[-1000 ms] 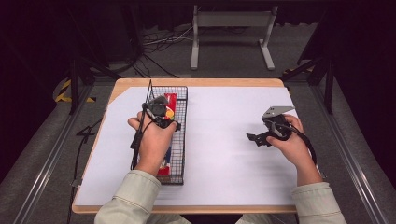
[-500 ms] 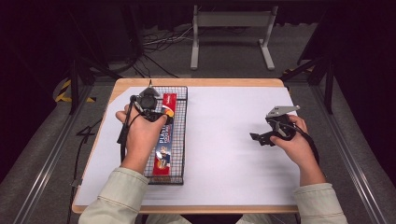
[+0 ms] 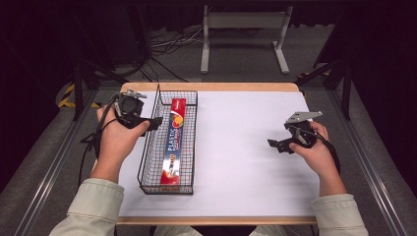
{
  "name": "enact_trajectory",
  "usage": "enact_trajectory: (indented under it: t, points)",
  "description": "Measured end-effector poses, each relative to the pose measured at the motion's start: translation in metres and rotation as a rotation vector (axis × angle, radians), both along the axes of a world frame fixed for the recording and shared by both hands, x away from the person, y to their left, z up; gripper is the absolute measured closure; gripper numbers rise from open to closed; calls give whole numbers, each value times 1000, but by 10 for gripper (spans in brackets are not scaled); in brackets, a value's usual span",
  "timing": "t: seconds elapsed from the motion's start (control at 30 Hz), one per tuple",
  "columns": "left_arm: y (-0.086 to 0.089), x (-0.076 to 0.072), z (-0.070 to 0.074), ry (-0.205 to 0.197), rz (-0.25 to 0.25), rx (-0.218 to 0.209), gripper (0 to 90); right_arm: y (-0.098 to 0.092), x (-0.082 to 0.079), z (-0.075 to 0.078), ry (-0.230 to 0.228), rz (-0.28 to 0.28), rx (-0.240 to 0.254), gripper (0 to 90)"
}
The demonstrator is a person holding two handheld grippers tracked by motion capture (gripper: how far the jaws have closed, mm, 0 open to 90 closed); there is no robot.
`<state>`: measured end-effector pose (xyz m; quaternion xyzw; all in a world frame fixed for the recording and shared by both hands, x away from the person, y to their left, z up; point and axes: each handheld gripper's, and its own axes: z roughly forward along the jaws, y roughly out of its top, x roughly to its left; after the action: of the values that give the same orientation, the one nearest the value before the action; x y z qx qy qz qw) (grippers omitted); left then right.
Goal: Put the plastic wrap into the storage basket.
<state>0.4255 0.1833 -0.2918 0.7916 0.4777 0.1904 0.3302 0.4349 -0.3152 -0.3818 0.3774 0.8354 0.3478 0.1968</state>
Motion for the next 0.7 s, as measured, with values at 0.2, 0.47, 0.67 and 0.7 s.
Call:
enact_trajectory:
  t: [0.2,0.47,0.67,0.7]
  points:
    - [22,-1,-4,-18,-2,-7,227,-3,0,-1,-1,-7,3,60]
    - [49,0,-23,-61,41,-37,201,-6,1,-3,4,-19,17,60]
    - [62,1,-43,-83,21,-51,187,-10,2,-4,-11,-38,21,60]
    - [67,1,-47,-86,26,-70,180,-11,2,-5,-12,-43,19,60]
